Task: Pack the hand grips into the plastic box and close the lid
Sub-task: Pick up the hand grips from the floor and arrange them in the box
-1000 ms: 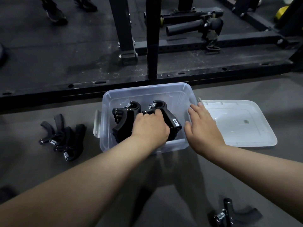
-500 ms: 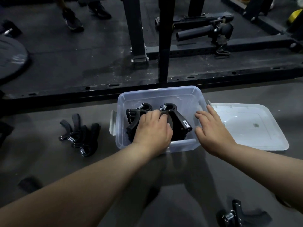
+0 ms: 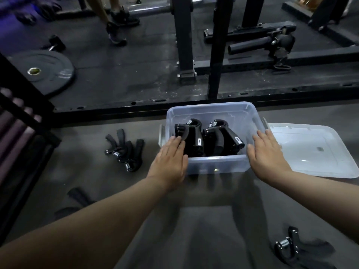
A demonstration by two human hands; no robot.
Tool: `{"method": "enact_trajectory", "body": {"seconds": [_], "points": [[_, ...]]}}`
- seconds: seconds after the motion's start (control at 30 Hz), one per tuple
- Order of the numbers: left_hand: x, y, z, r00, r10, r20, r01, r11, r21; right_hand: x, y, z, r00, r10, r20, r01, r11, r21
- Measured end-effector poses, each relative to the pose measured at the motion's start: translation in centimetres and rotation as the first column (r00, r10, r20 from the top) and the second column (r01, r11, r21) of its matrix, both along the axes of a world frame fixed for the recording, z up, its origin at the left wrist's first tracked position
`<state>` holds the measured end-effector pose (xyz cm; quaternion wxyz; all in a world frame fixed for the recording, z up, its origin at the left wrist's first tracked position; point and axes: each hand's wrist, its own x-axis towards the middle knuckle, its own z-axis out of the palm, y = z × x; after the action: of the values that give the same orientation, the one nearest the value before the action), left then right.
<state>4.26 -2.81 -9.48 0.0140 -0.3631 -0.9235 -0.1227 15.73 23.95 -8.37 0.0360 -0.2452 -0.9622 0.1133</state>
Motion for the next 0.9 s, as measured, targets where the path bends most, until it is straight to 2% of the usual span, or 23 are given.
{"method": "enact_trajectory", "body": {"seconds": [0.17,0.27,0.37,0.43,0.6,0.73,0.8,0.9], "points": [[1.2,-2.5,0.9,0.977,0.037,0.209,-0.017,0.995,-0.099,-0.2,-3.3,0.4,0.996,-0.086,0.03,0.086,0.996,0.002],[1.2,-3.5,2.0,0.952,0.035,0.303,-0.011,0.997,-0.082,-0.6,-6.0,0.5,0.999,0.004,0.037,-0.003,1.0,-0.019],[1.5,-4.1,2.4,0.949,0.056,0.311,-0.042,0.998,-0.05,-1.7,-8.6,0.6,0.988,0.157,-0.005,-0.156,0.988,0.008],[1.6,-4.7,2.2,0.951,0.055,0.304,-0.045,0.998,-0.041,-2.5,-10.4,0.4,0.967,0.254,0.029,-0.255,0.967,0.013],[0.4,-5.1,1.6,0.985,-0.003,0.174,0.015,0.998,-0.068,-4.6,-14.0,0.5,0.887,0.456,0.077,-0.454,0.89,-0.036],[-1.4,-5.0,0.4,0.985,0.008,0.174,-0.006,1.0,-0.008,-6.9,-15.8,0.4,0.857,0.511,0.064,-0.508,0.859,-0.06],[-2.3,-5.7,-0.2,0.99,0.007,0.139,-0.01,1.0,0.019,-8.3,-16.5,0.2,0.841,0.536,0.079,-0.536,0.844,-0.017],[-4.0,-7.5,-1.6,0.986,0.118,0.12,-0.119,0.993,0.002,-10.9,-17.3,0.3,0.835,0.545,0.078,-0.547,0.837,0.005]]}}
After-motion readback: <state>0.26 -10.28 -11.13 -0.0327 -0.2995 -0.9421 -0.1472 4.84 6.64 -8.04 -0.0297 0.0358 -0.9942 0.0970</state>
